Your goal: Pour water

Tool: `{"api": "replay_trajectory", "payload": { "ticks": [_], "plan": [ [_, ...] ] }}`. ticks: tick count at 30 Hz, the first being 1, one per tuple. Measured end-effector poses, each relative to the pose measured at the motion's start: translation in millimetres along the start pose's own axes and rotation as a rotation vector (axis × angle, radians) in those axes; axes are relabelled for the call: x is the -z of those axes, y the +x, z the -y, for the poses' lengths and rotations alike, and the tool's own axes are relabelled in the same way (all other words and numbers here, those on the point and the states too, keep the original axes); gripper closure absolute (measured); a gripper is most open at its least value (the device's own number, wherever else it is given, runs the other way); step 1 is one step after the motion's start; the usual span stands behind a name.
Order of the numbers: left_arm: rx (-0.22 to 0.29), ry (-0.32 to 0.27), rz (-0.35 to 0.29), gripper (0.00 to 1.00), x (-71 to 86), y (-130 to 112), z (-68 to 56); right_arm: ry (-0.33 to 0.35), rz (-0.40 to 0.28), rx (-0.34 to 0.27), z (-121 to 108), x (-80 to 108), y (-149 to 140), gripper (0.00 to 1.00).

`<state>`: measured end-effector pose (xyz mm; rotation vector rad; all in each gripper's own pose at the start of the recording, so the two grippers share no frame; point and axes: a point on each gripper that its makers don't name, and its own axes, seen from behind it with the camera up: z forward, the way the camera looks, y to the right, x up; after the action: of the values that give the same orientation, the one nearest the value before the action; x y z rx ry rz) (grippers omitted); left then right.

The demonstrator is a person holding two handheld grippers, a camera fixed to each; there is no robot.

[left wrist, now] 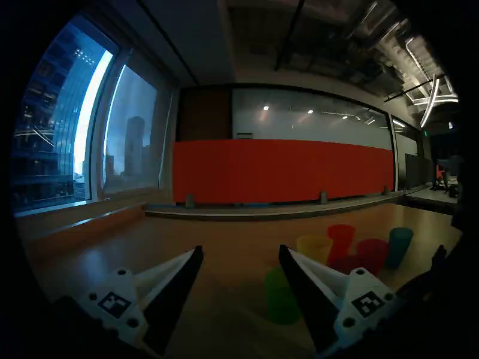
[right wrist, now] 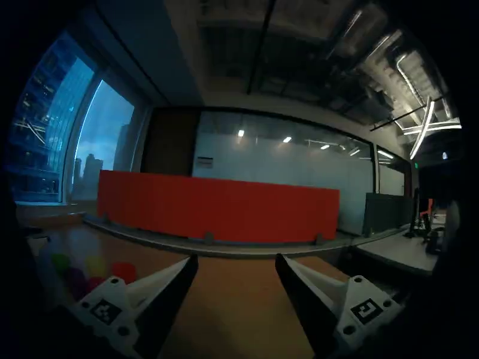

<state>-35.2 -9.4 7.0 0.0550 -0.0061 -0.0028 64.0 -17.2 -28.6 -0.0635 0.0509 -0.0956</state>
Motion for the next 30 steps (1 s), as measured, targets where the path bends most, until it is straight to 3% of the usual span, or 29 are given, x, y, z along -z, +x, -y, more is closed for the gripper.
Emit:
{"api": "replay_trajectory", "payload": {
  "ticks": [30],
  "plan": [
    [0.0, 0.0, -0.001, 0.06, 0.0, 0.1, -0.5, 0.061, -0.001, -0.066, 8.1, -15.0, -70.8, 0.0]
  ]
}}
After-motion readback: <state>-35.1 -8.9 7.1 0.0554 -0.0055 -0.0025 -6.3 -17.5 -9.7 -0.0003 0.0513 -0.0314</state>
